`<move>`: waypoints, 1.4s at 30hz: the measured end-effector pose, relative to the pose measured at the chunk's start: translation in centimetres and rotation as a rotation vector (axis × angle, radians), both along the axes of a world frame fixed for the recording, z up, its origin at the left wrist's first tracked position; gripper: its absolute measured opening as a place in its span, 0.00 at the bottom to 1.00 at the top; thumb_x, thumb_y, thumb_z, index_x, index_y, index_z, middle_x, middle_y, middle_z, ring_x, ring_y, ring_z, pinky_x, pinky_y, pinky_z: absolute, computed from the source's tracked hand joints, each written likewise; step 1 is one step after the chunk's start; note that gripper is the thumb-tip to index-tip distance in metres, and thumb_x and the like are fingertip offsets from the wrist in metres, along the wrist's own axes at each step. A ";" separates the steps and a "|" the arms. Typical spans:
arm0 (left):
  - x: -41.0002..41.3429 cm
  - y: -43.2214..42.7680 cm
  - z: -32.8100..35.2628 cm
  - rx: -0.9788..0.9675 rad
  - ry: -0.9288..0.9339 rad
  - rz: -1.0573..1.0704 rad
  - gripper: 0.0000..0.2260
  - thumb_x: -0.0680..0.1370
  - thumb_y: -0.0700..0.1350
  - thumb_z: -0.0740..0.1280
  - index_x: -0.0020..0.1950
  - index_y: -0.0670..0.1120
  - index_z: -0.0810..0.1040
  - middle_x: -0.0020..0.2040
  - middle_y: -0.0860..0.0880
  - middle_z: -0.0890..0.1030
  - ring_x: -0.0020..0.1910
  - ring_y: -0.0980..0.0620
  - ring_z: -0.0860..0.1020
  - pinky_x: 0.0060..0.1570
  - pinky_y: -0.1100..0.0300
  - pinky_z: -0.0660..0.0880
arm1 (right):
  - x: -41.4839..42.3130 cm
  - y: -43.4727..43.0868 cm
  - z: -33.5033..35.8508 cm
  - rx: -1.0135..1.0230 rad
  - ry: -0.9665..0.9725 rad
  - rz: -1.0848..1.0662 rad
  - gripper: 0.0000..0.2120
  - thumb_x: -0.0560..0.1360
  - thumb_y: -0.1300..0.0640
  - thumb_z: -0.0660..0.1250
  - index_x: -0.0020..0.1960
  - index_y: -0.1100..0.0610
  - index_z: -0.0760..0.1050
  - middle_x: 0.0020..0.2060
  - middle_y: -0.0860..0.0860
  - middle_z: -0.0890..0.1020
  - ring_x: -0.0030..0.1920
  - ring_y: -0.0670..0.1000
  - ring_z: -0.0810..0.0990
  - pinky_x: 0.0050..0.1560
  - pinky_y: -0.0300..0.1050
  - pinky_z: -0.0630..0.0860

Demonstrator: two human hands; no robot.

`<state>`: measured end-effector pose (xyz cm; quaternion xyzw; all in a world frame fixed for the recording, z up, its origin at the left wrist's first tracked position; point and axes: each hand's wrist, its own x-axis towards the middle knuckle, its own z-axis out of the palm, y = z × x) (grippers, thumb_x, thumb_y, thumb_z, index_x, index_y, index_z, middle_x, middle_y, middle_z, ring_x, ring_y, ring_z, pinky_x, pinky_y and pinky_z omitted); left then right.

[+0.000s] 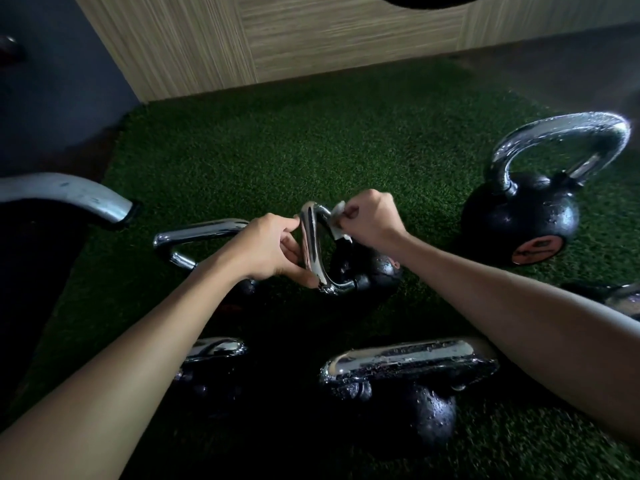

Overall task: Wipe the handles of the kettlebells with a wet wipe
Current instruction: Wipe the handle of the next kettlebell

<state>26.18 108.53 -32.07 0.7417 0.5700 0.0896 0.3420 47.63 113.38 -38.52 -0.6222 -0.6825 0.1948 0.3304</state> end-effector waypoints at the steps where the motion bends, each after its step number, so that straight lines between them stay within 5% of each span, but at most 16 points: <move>1: -0.2 0.0 0.1 0.000 0.015 -0.009 0.42 0.56 0.50 0.88 0.67 0.46 0.77 0.41 0.54 0.87 0.40 0.58 0.85 0.41 0.62 0.78 | 0.5 0.2 -0.1 -0.025 -0.023 -0.005 0.14 0.72 0.55 0.75 0.29 0.52 0.79 0.25 0.45 0.77 0.27 0.41 0.74 0.28 0.34 0.69; 6: -0.8 0.0 0.2 -0.023 0.050 -0.028 0.32 0.56 0.50 0.88 0.55 0.45 0.80 0.41 0.55 0.87 0.39 0.60 0.85 0.39 0.62 0.74 | -0.5 0.6 1.0 -0.014 -0.063 0.112 0.18 0.73 0.53 0.76 0.27 0.48 0.75 0.26 0.42 0.77 0.29 0.39 0.74 0.29 0.28 0.66; 11: -0.2 -0.2 0.3 -0.017 0.031 -0.047 0.31 0.57 0.54 0.87 0.55 0.50 0.80 0.43 0.55 0.87 0.42 0.60 0.85 0.45 0.57 0.78 | -2.1 0.4 0.4 0.001 -0.124 0.113 0.09 0.70 0.54 0.78 0.34 0.56 0.82 0.31 0.49 0.82 0.32 0.48 0.80 0.28 0.35 0.69; 13: 0.5 -0.2 0.4 -0.028 0.031 -0.034 0.34 0.56 0.61 0.85 0.57 0.52 0.80 0.43 0.55 0.87 0.43 0.58 0.85 0.49 0.52 0.79 | -1.5 -0.1 0.2 -0.019 -0.130 0.093 0.07 0.69 0.54 0.79 0.37 0.56 0.84 0.31 0.49 0.81 0.32 0.48 0.79 0.27 0.33 0.68; 16: 2.6 -0.3 0.4 0.056 0.117 0.058 0.33 0.56 0.71 0.80 0.52 0.53 0.80 0.42 0.55 0.84 0.43 0.53 0.81 0.40 0.55 0.73 | 0.8 -0.2 1.3 -0.024 -0.101 0.018 0.06 0.71 0.54 0.77 0.38 0.56 0.85 0.33 0.49 0.84 0.35 0.48 0.82 0.34 0.39 0.78; 21: 6.5 0.2 1.5 0.122 0.212 0.091 0.25 0.65 0.58 0.82 0.56 0.52 0.78 0.49 0.51 0.81 0.46 0.50 0.77 0.34 0.60 0.68 | 6.9 -0.6 3.9 -0.031 0.020 -0.178 0.06 0.69 0.55 0.79 0.41 0.58 0.86 0.37 0.53 0.86 0.36 0.45 0.78 0.36 0.38 0.75; 26: 10.0 1.8 3.6 0.153 0.273 -0.008 0.30 0.66 0.49 0.81 0.67 0.50 0.79 0.50 0.50 0.80 0.40 0.54 0.76 0.40 0.58 0.77 | 10.3 -2.0 5.1 -0.076 0.109 -0.295 0.09 0.67 0.52 0.80 0.43 0.57 0.86 0.39 0.55 0.87 0.37 0.46 0.79 0.42 0.49 0.81; 30: 12.9 3.2 4.9 0.174 0.371 -0.226 0.39 0.64 0.43 0.82 0.74 0.55 0.74 0.64 0.50 0.81 0.52 0.52 0.79 0.49 0.59 0.78 | 11.7 -3.4 5.9 -0.042 0.126 -0.369 0.05 0.69 0.55 0.77 0.42 0.56 0.85 0.35 0.53 0.85 0.35 0.48 0.79 0.37 0.44 0.77; 33: 12.8 4.2 5.2 0.216 0.436 -0.292 0.40 0.63 0.39 0.83 0.73 0.56 0.76 0.64 0.50 0.83 0.57 0.51 0.81 0.55 0.58 0.78 | 12.1 -4.5 6.2 -0.038 0.073 -0.365 0.03 0.70 0.55 0.77 0.40 0.52 0.84 0.34 0.49 0.83 0.35 0.47 0.79 0.32 0.38 0.73; 37: 10.5 4.0 4.8 0.245 0.393 -0.257 0.39 0.65 0.35 0.83 0.72 0.57 0.76 0.64 0.51 0.82 0.58 0.54 0.80 0.54 0.63 0.75 | 10.8 -5.0 6.0 -0.026 0.050 -0.251 0.07 0.69 0.55 0.79 0.46 0.55 0.86 0.39 0.51 0.86 0.44 0.50 0.84 0.45 0.44 0.79; 42: 8.2 2.9 3.4 0.317 0.287 -0.172 0.32 0.66 0.39 0.82 0.66 0.57 0.81 0.60 0.54 0.84 0.53 0.57 0.79 0.53 0.65 0.73 | 9.5 -5.0 5.3 0.039 0.057 -0.155 0.05 0.70 0.57 0.77 0.46 0.50 0.85 0.43 0.47 0.87 0.48 0.47 0.84 0.49 0.42 0.78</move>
